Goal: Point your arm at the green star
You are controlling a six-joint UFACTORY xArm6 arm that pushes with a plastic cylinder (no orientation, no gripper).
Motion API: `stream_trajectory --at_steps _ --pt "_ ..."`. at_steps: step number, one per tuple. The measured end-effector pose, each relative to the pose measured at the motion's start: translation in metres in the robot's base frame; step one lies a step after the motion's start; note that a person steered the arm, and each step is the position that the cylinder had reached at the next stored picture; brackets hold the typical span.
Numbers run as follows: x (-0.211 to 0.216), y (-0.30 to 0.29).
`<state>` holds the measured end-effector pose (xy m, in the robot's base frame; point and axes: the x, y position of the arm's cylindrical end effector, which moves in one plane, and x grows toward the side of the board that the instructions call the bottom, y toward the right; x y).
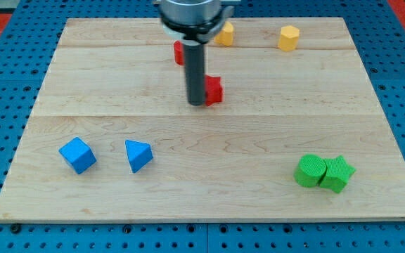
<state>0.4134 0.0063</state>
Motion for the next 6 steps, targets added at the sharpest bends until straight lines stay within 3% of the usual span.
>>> stream_trajectory --at_steps 2,3,4,5,6 --pt "0.043 0.074" --pt "0.061 0.183" --pt "0.116 0.256" --pt "0.174 0.272" --pt "0.173 0.245"
